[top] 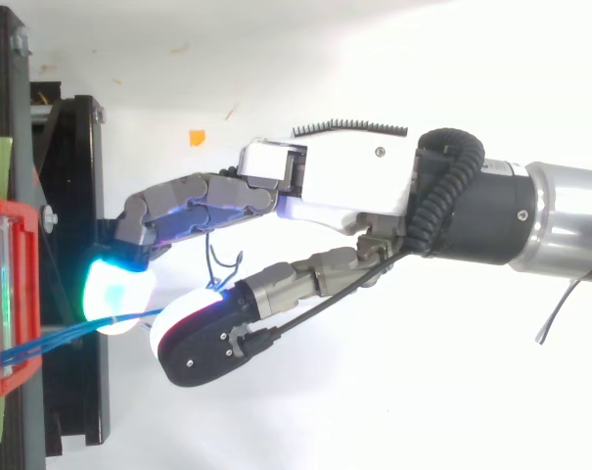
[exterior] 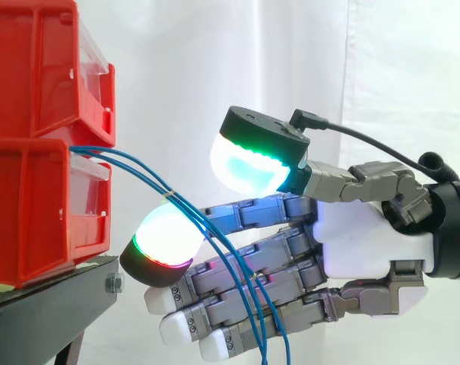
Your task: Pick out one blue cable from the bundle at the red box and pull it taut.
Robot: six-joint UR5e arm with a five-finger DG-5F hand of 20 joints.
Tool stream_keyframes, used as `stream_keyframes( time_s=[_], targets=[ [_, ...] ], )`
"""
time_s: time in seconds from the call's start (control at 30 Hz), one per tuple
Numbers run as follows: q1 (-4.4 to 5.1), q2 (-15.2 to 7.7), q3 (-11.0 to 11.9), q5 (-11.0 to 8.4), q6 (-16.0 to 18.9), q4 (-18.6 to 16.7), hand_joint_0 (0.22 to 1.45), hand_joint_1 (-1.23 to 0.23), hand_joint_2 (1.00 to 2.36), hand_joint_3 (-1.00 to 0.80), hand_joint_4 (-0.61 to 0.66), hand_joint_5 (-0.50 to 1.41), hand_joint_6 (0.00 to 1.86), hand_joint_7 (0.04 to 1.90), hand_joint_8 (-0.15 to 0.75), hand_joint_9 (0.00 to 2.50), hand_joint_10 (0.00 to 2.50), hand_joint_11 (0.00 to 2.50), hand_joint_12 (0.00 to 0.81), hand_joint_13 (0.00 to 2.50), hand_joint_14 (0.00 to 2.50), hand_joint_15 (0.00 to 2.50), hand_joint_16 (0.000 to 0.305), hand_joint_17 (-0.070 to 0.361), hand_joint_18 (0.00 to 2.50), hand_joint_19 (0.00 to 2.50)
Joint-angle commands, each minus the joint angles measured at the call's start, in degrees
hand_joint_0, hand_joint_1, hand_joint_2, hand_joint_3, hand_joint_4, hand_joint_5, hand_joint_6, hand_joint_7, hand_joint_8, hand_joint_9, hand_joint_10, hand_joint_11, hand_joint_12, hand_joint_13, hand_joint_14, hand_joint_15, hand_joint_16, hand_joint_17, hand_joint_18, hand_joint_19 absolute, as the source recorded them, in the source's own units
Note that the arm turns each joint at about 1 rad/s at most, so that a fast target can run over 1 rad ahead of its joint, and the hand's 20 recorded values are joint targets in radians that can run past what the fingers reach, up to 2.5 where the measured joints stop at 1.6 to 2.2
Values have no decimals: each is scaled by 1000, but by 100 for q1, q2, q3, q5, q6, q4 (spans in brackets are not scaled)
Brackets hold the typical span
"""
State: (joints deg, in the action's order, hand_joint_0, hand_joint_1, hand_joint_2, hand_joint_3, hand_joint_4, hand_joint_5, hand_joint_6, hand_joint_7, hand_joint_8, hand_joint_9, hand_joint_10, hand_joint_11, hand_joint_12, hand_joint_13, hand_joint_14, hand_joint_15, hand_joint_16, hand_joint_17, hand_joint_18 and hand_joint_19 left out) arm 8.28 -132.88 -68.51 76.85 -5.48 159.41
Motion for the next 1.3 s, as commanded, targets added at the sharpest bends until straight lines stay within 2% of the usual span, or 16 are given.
stream_keyframes(
  time_s=[0.0,0.27,0.33,0.6,0.8,0.9,1.13,1.27],
  targets=[
    [-2,-1,4,5,3,-7,592,-603,1009,-379,175,-163,503,1000,233,519,9,252,306,469,14,357,40,90,275,460],
    [33,-1,39,5,-6,-103,568,-636,1006,-417,183,-163,503,1002,236,526,9,253,312,485,15,363,41,92,285,465],
    [68,-1,57,-13,3,-218,576,-663,1007,-405,176,-159,502,1026,235,529,9,258,312,493,15,368,41,92,292,467],
    [104,7,48,-13,47,-235,597,-725,1012,-317,151,-139,501,1160,230,573,11,316,313,555,17,415,41,92,350,496],
    [104,-1,48,-4,47,-235,564,-743,1005,-437,164,-127,500,1197,237,609,12,343,325,594,17,430,42,93,382,509],
    [104,-1,48,-4,47,-235,566,-743,1005,-432,158,-127,545,1143,242,658,12,363,326,629,19,439,42,94,427,524],
    [104,-1,48,23,56,-244,592,-649,1016,-245,133,-143,737,845,245,747,15,429,328,716,19,487,41,91,468,558],
    [104,-1,48,23,73,-244,580,-629,1017,-193,128,-146,767,805,250,764,16,442,329,728,19,496,41,92,481,566]
  ],
)
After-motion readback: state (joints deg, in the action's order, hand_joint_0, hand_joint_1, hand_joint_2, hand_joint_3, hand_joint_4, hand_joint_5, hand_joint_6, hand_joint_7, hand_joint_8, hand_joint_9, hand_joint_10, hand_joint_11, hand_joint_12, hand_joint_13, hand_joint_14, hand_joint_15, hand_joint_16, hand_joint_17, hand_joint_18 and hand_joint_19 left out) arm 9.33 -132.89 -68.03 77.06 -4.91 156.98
